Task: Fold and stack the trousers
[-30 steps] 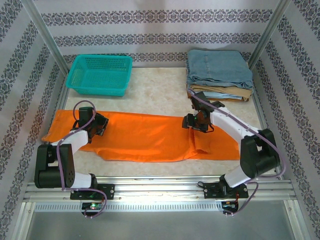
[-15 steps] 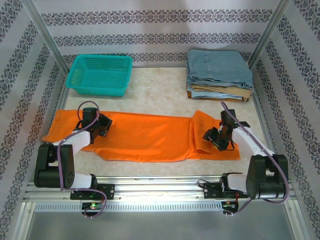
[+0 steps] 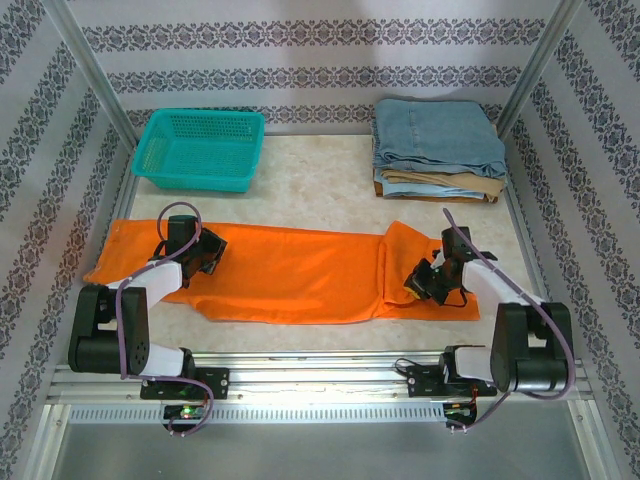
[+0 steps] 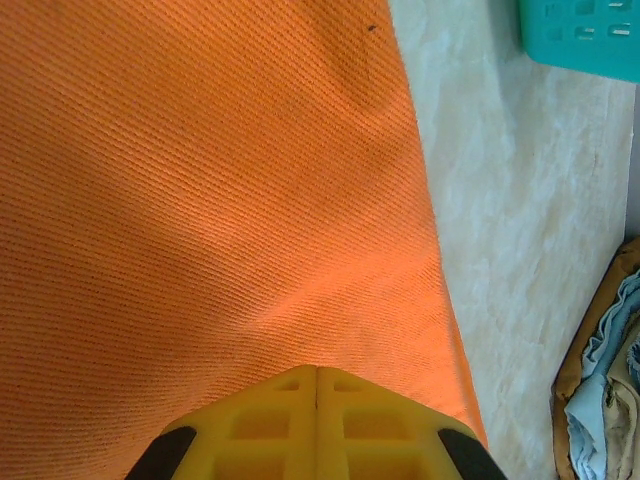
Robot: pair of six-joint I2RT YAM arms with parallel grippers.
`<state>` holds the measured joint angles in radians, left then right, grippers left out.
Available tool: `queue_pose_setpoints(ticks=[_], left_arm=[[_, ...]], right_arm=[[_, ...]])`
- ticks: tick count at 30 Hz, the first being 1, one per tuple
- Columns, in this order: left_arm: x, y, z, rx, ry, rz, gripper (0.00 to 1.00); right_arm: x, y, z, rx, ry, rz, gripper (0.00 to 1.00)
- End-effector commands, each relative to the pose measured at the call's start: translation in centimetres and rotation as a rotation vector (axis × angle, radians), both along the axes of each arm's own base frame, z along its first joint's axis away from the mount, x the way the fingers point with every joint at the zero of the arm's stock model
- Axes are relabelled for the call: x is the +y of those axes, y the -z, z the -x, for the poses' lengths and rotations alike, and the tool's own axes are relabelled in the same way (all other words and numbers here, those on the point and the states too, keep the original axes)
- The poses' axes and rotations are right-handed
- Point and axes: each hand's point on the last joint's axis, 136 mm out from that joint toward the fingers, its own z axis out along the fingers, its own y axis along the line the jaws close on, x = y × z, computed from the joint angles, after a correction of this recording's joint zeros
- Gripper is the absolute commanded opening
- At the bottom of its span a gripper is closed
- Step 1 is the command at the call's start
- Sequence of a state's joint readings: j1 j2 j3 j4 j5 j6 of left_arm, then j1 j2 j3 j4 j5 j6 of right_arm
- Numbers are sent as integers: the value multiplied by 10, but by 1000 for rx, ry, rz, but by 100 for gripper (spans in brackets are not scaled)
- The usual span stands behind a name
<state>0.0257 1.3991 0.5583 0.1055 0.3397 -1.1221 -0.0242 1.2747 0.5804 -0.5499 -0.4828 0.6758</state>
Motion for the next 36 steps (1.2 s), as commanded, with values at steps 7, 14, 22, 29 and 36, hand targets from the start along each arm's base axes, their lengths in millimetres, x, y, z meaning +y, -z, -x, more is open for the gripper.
queue_pose_setpoints(ticks=[7,14,22,29,36], left_arm=[[-5,0,-7,-29,26,-8,0],[-5,-1,-6,-37,23,-7,0],[-10,5,-8,-35,30,13,0],[-12,7,-8,-38,29,19,0],[-14,5,-10,-44,34,30,0]], right_arm=[[-30,-27,7,-18,-1,191,4],[-76,-50,14,-18,57,454,0],[-112,-79,9,-43,129,629,0],[-134,-95,21,-94,232,716,0],[-136,-84,31,-6,282,693,34]])
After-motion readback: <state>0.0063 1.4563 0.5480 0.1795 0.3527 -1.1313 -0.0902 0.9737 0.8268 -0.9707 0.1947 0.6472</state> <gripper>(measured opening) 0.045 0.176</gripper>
